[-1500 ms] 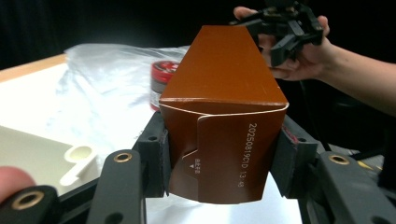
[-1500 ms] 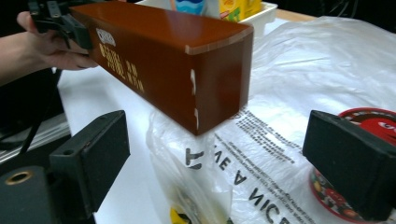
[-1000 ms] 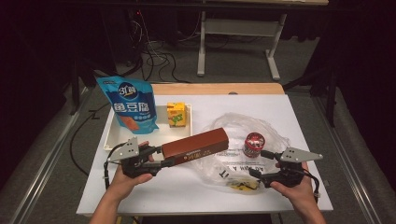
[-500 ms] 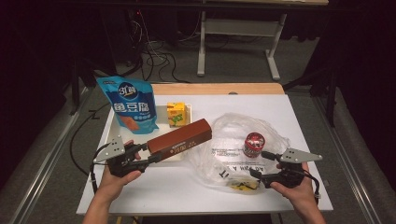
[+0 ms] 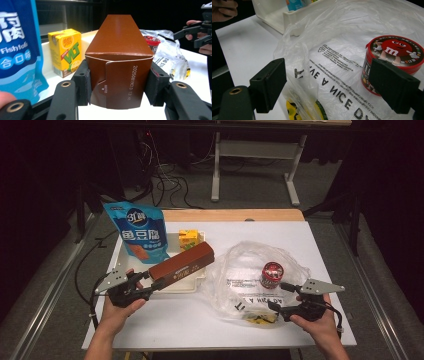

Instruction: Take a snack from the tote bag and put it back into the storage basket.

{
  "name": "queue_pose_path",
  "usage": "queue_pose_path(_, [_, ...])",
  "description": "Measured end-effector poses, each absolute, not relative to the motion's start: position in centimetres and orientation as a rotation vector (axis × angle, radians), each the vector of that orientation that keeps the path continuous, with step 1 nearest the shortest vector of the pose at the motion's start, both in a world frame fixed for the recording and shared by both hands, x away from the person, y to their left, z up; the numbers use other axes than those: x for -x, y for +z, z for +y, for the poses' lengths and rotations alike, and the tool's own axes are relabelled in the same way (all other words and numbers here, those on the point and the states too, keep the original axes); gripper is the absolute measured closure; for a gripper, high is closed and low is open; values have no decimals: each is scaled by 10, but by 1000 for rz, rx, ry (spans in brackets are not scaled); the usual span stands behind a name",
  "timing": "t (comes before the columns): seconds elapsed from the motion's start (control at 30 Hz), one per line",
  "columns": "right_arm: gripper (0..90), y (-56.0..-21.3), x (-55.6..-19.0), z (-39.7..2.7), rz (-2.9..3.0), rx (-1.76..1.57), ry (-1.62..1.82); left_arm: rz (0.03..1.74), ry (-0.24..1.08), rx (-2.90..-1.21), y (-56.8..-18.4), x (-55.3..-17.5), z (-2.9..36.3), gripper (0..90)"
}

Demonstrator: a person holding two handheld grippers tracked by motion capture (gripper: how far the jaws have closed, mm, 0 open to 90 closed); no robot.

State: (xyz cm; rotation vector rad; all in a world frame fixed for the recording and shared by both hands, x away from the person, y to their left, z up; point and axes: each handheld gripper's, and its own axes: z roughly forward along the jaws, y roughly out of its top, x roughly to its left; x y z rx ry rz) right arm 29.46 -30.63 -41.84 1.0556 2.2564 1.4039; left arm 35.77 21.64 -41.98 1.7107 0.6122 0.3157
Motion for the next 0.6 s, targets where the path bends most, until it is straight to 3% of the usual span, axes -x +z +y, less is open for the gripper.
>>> queue_pose_path(0.6, [151,-421,-296,-307,2252,-1070,1398,732,347,-1683,-426,-363,240,482])
